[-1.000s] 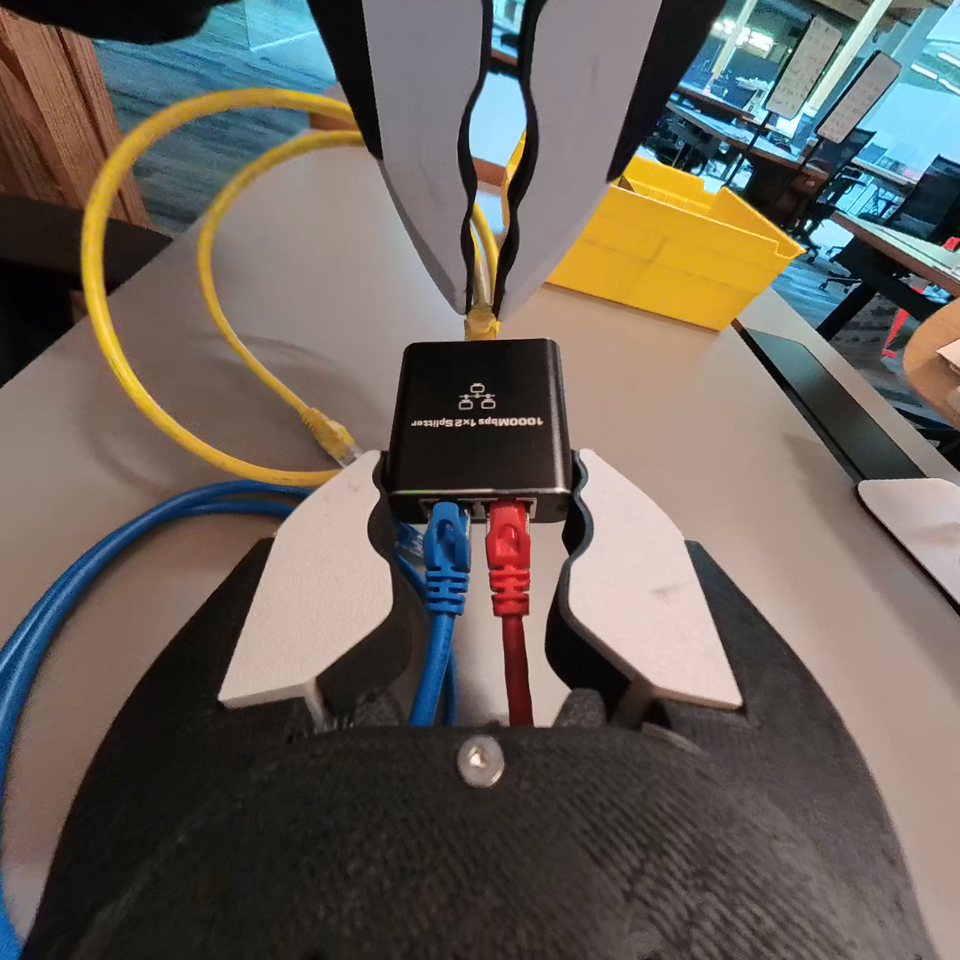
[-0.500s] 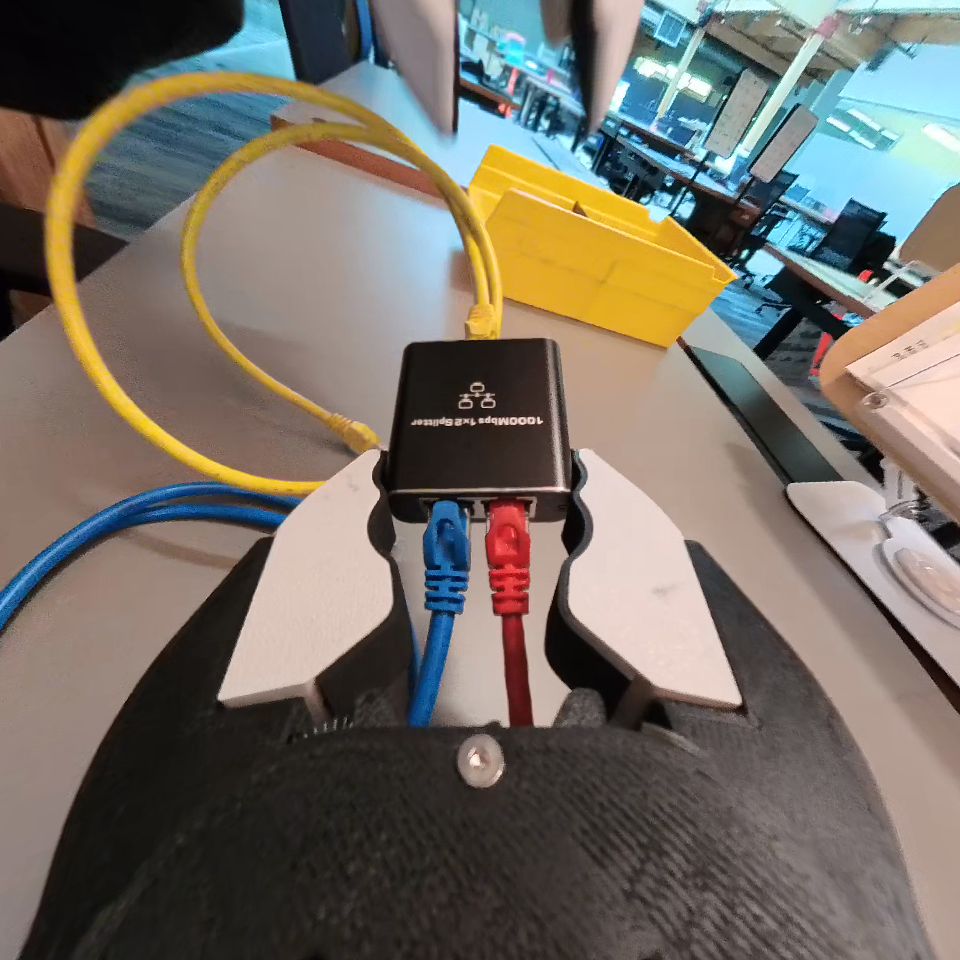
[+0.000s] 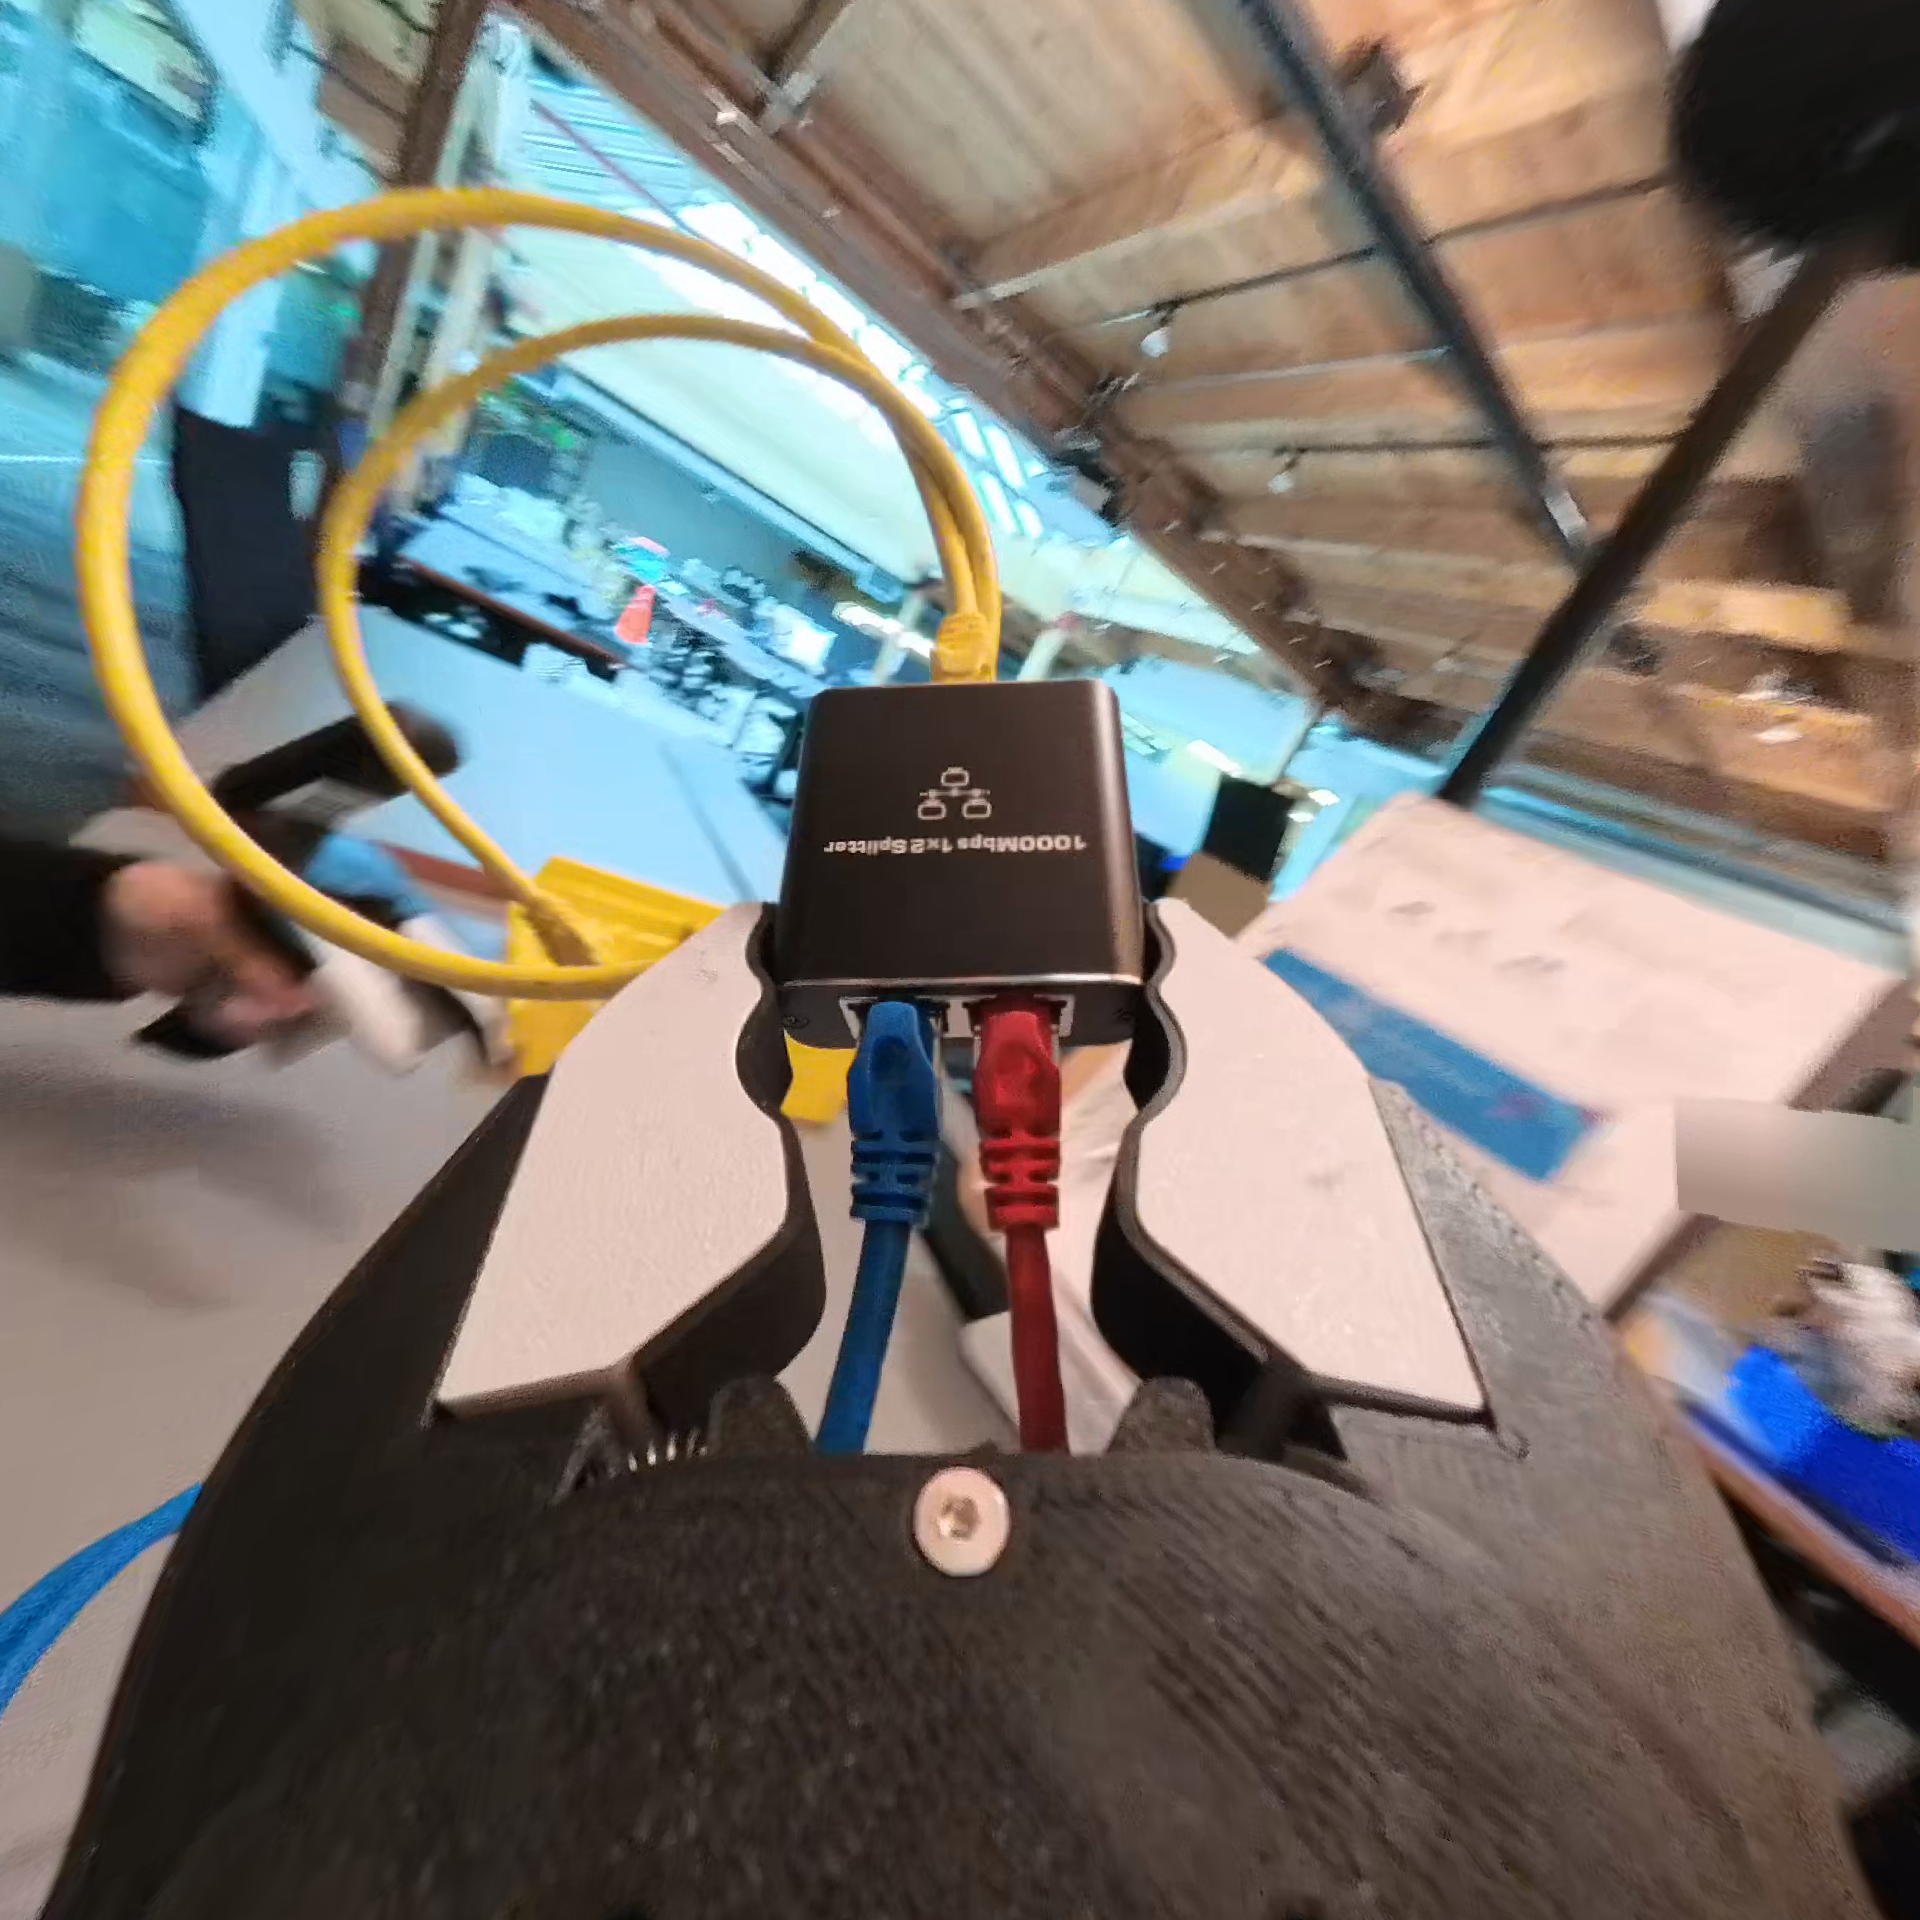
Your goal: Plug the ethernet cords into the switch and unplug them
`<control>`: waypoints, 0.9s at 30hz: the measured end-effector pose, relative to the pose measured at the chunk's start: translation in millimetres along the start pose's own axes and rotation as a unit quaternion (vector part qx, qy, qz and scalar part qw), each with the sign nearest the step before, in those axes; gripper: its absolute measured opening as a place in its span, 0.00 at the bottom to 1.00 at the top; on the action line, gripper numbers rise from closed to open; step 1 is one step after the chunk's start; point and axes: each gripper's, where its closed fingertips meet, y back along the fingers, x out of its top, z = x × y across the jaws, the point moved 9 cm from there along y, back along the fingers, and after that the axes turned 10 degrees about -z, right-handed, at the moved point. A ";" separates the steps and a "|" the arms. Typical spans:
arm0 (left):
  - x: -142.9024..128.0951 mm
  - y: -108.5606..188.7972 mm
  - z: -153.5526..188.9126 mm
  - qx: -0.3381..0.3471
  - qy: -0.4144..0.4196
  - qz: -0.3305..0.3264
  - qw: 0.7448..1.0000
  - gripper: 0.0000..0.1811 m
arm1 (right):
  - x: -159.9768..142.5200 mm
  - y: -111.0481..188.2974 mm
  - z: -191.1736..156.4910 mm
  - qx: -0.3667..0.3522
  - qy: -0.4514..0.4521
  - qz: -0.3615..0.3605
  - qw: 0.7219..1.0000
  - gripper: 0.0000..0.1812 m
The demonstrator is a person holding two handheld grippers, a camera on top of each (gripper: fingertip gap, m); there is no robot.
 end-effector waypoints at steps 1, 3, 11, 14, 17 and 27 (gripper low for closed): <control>-7.9 -6.6 1.5 -0.008 0.001 -0.011 1.000 0.27 | 11.8 10.2 15.5 -0.025 0.010 0.002 1.000 0.35; -19.2 -17.4 3.9 -0.020 -0.002 -0.030 0.999 0.27 | 29.4 32.7 43.7 -0.064 0.027 0.003 0.998 0.35; -37.3 -37.5 5.4 -0.060 0.004 -0.043 0.997 0.26 | -2.5 117.3 110.5 -0.239 0.161 -0.157 0.945 0.35; -40.3 -38.6 5.2 -0.069 0.008 -0.038 0.997 0.25 | -43.2 132.9 118.0 -0.278 0.196 -0.268 0.901 0.35; -42.3 -40.6 6.6 -0.073 0.006 -0.044 0.996 0.23 | -76.6 142.8 120.8 -0.292 0.206 -0.334 0.872 0.35; -49.4 -56.4 15.4 -0.090 -0.009 -0.076 0.993 0.23 | -91.3 141.0 117.0 -0.256 0.057 -0.232 0.937 0.35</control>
